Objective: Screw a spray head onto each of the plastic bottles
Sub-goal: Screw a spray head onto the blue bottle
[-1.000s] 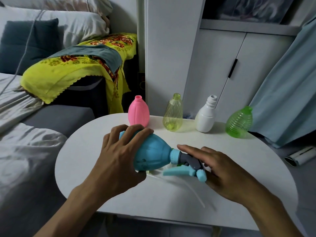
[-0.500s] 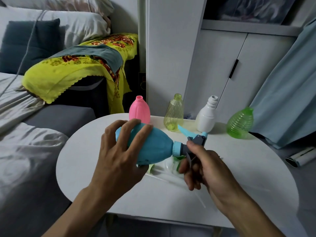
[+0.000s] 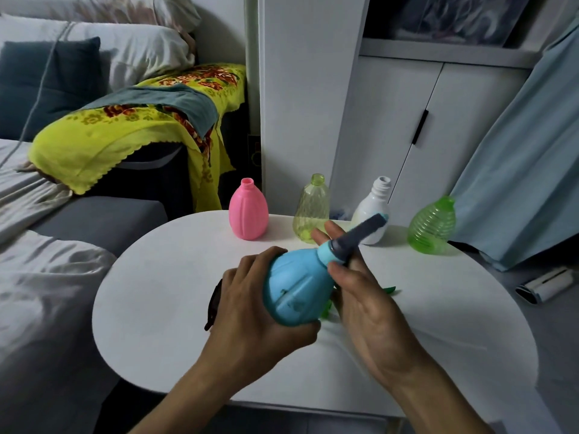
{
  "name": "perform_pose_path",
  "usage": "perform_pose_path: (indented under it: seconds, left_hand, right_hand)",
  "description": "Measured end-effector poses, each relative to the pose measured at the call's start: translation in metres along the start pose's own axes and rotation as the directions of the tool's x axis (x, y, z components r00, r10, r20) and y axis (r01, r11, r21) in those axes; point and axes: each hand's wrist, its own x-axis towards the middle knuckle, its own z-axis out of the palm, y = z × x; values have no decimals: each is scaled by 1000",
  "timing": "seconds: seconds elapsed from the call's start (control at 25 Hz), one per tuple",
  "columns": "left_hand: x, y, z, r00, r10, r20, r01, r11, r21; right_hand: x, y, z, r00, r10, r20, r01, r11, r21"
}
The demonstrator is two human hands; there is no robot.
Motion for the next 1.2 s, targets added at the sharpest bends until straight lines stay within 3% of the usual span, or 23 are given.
perform_pose_path:
  seconds: [0.08, 0.2, 0.32, 0.44, 0.68, 0.84, 1.08, 1.2]
  left_hand:
    - [3, 1, 0, 998, -54, 18, 55, 995, -82]
    - [3, 4, 0, 997, -61, 43, 66, 988, -139]
    - [0, 7, 2, 992, -88, 85, 105, 968, -226]
    - [-1, 10, 4, 992, -102, 76, 120, 951, -284]
    - [-1, 10, 5, 991, -101, 87, 126, 918, -375]
    - [0, 7, 5, 971, -114, 211, 195, 886, -421]
    - [5, 7, -2, 933, -126, 336, 296, 800, -522]
    - [6, 9, -5, 933, -89, 349, 266, 824, -500]
  right_hand:
    - [1, 1, 0, 999, -49, -18, 50, 998, 24]
    - [3, 4, 4, 980, -70, -189, 79, 996, 39]
    - [4, 9, 12, 963, -113, -245, 125, 991, 37]
    - [4, 13, 20, 939, -81, -334, 103, 994, 47]
    - [7, 10, 26, 903, -175, -393, 202, 979, 27]
    - [9, 10, 20, 869, -216, -445, 215, 975, -55]
    - [8, 4, 10, 910, -270, -315, 283, 959, -5]
    - [10, -3, 1, 939, -196, -284, 226, 971, 75]
